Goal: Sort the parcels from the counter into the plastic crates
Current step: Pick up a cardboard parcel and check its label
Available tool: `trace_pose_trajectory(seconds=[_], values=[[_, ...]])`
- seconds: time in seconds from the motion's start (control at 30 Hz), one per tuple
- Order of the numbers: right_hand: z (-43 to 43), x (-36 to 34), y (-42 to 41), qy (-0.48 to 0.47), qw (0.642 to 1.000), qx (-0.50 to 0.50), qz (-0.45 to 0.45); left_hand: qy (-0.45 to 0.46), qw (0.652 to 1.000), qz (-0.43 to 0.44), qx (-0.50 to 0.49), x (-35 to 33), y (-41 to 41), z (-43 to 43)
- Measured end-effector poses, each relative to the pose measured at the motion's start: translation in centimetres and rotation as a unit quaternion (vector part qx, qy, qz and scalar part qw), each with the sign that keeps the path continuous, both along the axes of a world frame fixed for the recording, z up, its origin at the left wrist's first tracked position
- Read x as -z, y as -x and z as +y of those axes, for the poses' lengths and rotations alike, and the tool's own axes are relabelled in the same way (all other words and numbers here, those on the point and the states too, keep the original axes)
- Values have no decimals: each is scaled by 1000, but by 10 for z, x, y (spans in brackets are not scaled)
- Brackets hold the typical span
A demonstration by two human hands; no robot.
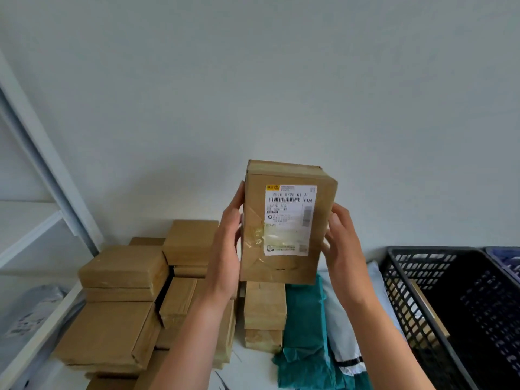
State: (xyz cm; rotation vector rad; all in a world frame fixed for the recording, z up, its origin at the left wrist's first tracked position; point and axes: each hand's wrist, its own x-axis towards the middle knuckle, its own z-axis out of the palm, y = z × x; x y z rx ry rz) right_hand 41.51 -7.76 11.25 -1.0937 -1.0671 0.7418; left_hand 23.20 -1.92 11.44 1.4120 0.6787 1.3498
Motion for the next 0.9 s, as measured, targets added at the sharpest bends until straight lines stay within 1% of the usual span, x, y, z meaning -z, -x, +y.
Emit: trace_pose_trajectory(seconds=[0.2, 0.3, 0.37, 0.4, 0.53, 0.63, 0.8, 0.9], values=[[-4, -3, 5, 1, 1000, 22, -12, -10, 998, 52, 14, 0, 0, -3], [-7, -8, 6, 11, 999, 33, -18, -13, 993, 109, 38, 2, 6, -3], [-10, -11, 2, 16, 999, 32, -27, -10, 989, 142, 37, 0, 10, -2], [-11, -11, -2, 22, 999, 21, -34, -5, 989, 142, 30, 0, 12, -1], [-21, -6, -7, 47, 996, -47, -64, 55, 995, 76, 17, -1, 10, -8], [-31, 6, -7, 51, 996, -68, -27, 66, 989, 123, 54, 4, 16, -21], [-53, 6, -23, 125, 978, -152, -73, 68, 979, 171, 84, 8, 37, -38], [-63, 1, -27, 121, 979, -150, -74, 51, 975, 191, 103, 0, 48, -50]])
